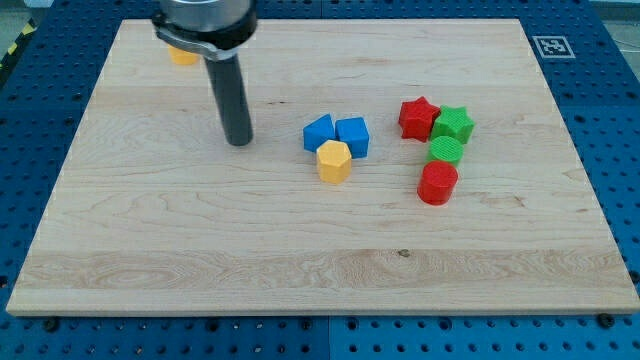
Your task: Place the red circle at the top center of the board
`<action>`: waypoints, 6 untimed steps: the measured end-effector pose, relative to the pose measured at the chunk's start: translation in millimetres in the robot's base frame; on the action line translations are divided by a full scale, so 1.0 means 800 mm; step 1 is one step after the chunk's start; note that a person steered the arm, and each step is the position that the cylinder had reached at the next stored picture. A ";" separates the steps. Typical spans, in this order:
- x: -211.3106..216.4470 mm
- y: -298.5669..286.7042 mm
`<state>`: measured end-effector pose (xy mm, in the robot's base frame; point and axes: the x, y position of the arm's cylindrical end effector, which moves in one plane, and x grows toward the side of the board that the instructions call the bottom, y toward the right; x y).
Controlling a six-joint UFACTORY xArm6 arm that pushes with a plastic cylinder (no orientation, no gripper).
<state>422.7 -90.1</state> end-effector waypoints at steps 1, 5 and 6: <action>0.019 0.009; 0.131 0.231; 0.099 0.306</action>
<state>501.9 154.5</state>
